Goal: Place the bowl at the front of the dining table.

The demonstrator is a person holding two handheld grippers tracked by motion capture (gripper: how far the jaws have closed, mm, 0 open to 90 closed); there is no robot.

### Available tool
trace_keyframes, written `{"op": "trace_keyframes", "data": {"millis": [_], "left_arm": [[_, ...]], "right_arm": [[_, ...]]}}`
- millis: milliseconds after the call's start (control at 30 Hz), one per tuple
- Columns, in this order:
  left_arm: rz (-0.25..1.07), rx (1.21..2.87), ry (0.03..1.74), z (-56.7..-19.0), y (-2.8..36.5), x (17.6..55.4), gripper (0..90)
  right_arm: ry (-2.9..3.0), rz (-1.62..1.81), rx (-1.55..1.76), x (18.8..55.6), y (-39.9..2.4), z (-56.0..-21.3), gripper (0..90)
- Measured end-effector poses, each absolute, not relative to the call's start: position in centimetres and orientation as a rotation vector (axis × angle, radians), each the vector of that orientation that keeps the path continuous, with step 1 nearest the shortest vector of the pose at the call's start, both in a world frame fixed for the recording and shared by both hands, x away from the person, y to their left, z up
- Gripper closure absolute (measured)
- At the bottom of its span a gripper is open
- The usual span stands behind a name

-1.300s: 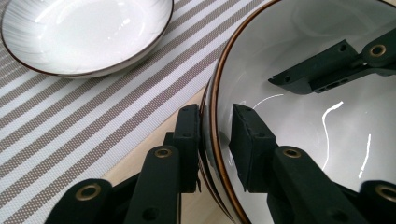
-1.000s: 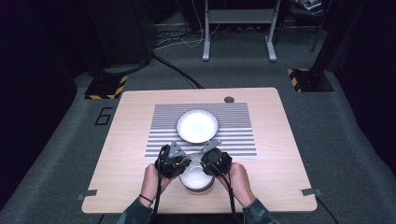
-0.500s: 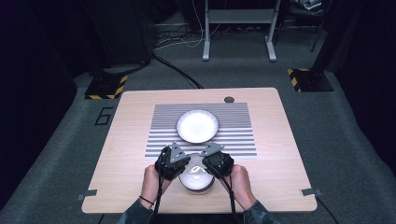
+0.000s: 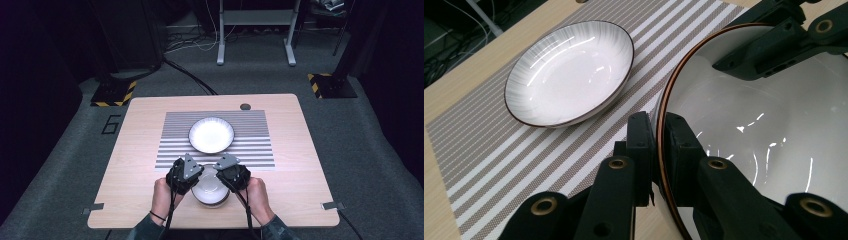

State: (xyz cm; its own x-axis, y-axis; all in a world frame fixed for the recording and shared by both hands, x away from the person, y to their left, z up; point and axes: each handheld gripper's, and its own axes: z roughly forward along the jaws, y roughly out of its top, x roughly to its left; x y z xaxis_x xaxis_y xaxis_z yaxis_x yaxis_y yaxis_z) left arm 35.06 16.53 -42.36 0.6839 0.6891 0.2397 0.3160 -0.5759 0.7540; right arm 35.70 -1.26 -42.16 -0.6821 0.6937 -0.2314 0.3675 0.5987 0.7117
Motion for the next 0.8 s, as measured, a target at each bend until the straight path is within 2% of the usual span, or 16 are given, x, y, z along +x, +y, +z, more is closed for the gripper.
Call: {"op": "trace_keyframes", "data": {"millis": [800], "left_arm": [[0.767, 2.157, 0.729, -40.5, 16.4, 34.4, 82.2]], "right_arm": [[2.264, 0.938, 0.798, 34.9, -1.6, -40.5, 84.8]]}}
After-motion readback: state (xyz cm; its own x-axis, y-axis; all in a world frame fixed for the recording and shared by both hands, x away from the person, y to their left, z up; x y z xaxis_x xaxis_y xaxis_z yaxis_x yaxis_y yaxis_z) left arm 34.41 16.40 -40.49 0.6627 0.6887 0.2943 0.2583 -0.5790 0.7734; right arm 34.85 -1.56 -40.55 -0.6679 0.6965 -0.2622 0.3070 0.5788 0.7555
